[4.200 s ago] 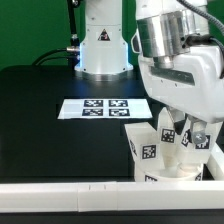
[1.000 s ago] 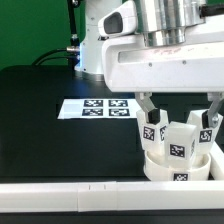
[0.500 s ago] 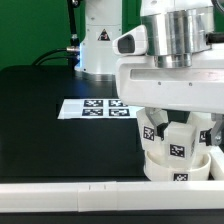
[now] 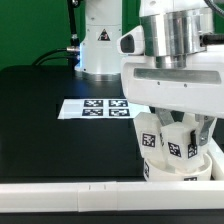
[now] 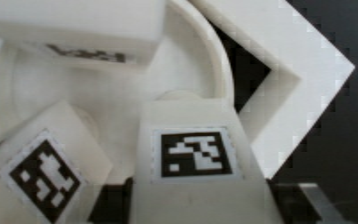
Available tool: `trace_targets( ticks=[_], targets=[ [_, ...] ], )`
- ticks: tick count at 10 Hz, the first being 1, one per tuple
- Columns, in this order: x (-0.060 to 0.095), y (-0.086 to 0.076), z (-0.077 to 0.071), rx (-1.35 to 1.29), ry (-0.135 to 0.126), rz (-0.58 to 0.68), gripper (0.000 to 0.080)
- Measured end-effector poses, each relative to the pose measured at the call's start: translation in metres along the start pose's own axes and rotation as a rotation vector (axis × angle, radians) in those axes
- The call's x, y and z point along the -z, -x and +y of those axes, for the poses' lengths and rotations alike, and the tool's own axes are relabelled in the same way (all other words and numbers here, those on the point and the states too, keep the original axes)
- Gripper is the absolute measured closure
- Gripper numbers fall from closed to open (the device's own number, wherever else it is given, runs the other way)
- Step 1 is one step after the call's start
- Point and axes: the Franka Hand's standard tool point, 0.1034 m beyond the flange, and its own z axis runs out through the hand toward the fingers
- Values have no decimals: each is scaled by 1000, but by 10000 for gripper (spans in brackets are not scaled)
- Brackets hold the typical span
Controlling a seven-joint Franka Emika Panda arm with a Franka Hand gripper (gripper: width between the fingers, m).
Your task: Assemble stool
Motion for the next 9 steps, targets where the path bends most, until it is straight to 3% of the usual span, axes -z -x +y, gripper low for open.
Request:
trace_targets(
  ticks=[2, 5, 9],
  targets=[
    [-1, 1, -1, -167, -1, -2, 465],
    [-6, 4, -12, -764, -34, -33, 465],
    [-7, 8, -14, -1003, -30, -37, 465]
  ],
)
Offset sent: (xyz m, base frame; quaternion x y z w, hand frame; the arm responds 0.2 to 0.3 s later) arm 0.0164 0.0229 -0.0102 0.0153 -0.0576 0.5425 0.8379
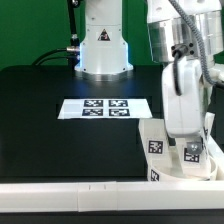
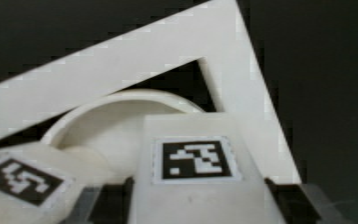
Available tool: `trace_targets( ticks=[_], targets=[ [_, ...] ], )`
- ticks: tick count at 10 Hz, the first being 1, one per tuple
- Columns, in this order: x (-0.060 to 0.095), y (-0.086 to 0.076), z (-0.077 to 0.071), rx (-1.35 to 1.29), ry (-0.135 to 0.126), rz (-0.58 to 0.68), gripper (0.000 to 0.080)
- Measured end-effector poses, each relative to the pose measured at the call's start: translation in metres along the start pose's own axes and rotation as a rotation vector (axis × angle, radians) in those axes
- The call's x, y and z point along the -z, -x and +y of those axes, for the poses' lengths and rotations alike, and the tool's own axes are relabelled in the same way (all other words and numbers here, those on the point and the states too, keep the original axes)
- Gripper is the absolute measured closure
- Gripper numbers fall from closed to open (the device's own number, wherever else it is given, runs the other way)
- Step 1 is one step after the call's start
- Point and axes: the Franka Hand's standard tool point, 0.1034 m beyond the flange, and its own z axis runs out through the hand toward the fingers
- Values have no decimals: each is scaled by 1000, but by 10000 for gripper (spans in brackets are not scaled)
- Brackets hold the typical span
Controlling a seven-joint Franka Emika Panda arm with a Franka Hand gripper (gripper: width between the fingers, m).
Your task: Assemble stool
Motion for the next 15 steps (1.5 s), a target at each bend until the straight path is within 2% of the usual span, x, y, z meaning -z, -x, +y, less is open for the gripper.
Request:
trace_targets(
  ticks=[1, 2, 4, 6, 7, 8, 10, 11, 15],
  targets=[
    [0, 0, 0, -214, -1, -20, 465],
    [-1, 2, 0, -308, -7, -29, 465],
    [-3, 6, 3, -364, -96, -62, 465],
    [-2, 6, 3, -302, -96, -54, 455],
    [-1, 6, 2, -237, -99, -53, 286],
    [9, 5, -2, -134, -101, -63, 179],
    [39, 14, -9, 217, -98, -93, 159],
    [46, 12, -12, 391, -108, -97, 159],
    [45, 8, -14, 687, -117, -56, 150]
  ],
)
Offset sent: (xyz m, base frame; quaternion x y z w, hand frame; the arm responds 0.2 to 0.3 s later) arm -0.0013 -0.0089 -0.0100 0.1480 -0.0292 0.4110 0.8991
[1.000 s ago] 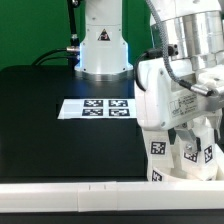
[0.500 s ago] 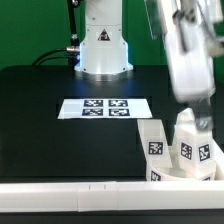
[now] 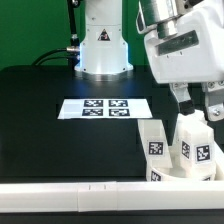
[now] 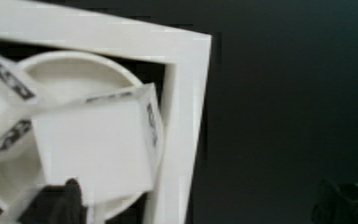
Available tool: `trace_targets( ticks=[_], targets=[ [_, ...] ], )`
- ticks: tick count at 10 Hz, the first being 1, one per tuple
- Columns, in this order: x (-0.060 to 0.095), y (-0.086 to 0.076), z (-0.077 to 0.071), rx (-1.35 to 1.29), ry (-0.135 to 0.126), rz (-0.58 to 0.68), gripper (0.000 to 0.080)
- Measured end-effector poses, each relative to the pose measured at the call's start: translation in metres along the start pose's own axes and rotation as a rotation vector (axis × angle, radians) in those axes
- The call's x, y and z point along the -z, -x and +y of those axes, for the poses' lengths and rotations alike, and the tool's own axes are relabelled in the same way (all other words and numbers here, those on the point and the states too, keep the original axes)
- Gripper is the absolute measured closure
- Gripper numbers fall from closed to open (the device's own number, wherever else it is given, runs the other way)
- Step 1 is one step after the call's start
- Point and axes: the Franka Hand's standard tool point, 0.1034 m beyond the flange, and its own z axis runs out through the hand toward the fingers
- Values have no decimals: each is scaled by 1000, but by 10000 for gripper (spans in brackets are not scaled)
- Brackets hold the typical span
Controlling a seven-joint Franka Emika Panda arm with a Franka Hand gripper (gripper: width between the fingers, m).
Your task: Assemble stool
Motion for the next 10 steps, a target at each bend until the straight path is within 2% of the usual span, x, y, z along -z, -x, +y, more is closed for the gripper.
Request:
trace_targets(
  ticks=[1, 2, 3, 4, 5, 6, 7, 9, 10],
  targets=[
    [0, 5, 3, 244, 67, -15, 150],
    [0, 9, 0, 402, 118, -44, 150],
    [-6, 14, -2, 469, 119, -47, 150],
    [-9, 15, -2, 505, 68, 14, 150],
    [-9, 15, 4, 570, 87, 3, 150],
    [-8, 11, 3, 644, 89, 7, 150],
    [-9, 10, 4, 810, 124, 11, 150],
    [-14, 16, -1, 1216, 252, 15, 150],
    [-19, 20, 0, 1338, 295, -4, 150]
  ],
)
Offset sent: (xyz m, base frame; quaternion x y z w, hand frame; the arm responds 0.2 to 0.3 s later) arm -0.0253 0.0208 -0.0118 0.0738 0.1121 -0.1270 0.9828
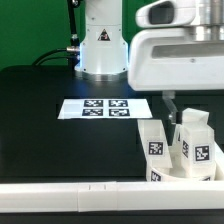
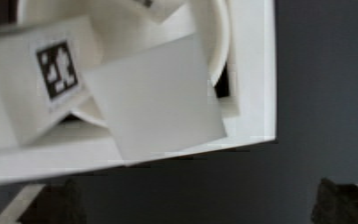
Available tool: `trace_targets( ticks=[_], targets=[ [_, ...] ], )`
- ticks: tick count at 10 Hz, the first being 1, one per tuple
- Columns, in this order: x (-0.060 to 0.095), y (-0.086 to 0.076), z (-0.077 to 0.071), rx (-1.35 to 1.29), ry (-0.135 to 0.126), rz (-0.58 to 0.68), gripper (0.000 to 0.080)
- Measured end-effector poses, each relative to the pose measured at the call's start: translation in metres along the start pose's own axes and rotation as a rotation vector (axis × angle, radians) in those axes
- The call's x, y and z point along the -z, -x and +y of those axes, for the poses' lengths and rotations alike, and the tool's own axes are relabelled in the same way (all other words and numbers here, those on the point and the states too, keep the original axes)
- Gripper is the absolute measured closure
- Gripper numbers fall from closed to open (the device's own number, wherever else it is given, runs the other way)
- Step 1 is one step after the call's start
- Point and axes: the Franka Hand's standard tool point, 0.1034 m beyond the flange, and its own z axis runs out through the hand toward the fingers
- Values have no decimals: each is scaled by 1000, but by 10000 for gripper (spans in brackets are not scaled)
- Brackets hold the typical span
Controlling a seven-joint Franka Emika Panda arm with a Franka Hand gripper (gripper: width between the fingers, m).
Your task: Assemble stool
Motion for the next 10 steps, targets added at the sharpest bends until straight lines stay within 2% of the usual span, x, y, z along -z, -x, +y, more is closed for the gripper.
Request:
trace_targets(
  ticks=[3, 4, 5, 7, 10],
  targets=[
    [-1, 1, 4, 11, -6, -11, 150],
    [-3, 6, 9, -75, -33, -71, 150],
    [-9, 7, 14, -109, -39, -87, 150],
    [-19, 10, 16, -121, -31, -91, 150],
    [-33, 16, -1, -142, -14, -93, 150]
  ],
)
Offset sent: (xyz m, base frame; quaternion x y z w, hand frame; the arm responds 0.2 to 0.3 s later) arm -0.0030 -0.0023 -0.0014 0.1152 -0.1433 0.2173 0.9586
